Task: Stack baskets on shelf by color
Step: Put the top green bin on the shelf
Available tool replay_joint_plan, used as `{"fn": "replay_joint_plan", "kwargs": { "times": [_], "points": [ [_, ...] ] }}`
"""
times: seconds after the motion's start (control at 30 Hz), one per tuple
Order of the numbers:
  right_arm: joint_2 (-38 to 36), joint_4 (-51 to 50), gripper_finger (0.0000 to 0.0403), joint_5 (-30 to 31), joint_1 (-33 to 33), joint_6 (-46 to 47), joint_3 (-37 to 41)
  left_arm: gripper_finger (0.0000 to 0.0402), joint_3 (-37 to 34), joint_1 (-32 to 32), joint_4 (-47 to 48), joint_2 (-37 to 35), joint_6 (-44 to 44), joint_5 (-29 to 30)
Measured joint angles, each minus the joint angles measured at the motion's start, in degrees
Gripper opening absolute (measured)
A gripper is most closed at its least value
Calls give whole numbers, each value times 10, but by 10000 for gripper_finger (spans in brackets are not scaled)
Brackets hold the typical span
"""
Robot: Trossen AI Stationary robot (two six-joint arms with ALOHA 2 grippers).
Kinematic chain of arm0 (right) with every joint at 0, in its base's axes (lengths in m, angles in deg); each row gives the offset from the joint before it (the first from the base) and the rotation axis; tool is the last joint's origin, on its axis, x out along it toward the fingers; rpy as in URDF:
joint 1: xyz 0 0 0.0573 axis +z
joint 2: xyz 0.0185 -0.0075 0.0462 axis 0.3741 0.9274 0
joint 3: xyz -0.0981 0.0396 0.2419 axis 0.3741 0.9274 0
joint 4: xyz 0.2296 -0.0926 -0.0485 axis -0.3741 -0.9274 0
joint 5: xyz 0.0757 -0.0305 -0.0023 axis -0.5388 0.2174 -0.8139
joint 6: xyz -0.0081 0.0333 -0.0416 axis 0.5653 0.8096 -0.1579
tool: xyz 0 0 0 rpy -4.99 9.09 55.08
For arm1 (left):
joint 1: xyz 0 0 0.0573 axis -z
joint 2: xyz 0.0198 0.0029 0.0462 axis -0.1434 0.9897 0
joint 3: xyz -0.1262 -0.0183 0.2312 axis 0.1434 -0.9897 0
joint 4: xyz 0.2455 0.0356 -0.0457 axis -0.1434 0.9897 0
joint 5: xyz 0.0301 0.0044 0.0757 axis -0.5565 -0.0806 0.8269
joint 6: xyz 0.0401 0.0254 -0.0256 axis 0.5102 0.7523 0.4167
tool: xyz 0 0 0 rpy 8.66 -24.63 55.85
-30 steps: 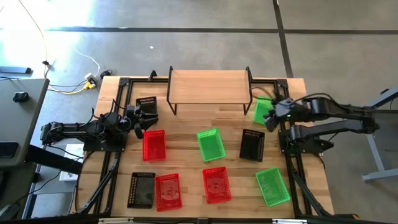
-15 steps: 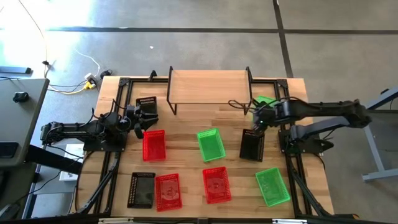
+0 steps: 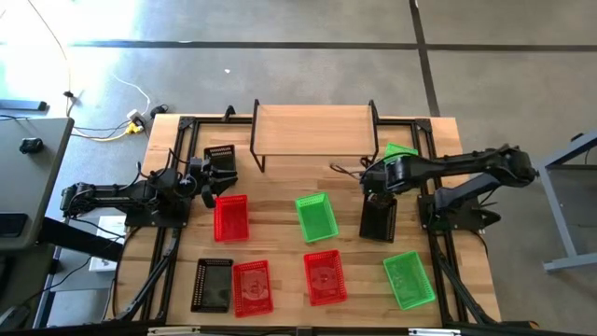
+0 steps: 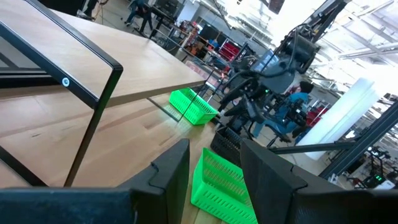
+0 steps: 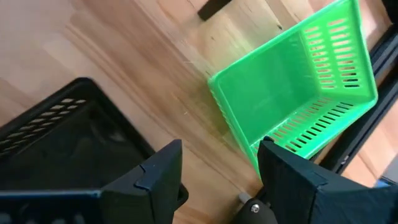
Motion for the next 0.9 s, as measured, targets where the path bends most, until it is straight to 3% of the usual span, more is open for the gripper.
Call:
{"fn": "replay_joint_plan", "kwargs": {
  "times": [0.9],
  "points": [
    [170,-15,193,37,-1,7,0,133,0,0,7,0,0,0]
  ]
}}
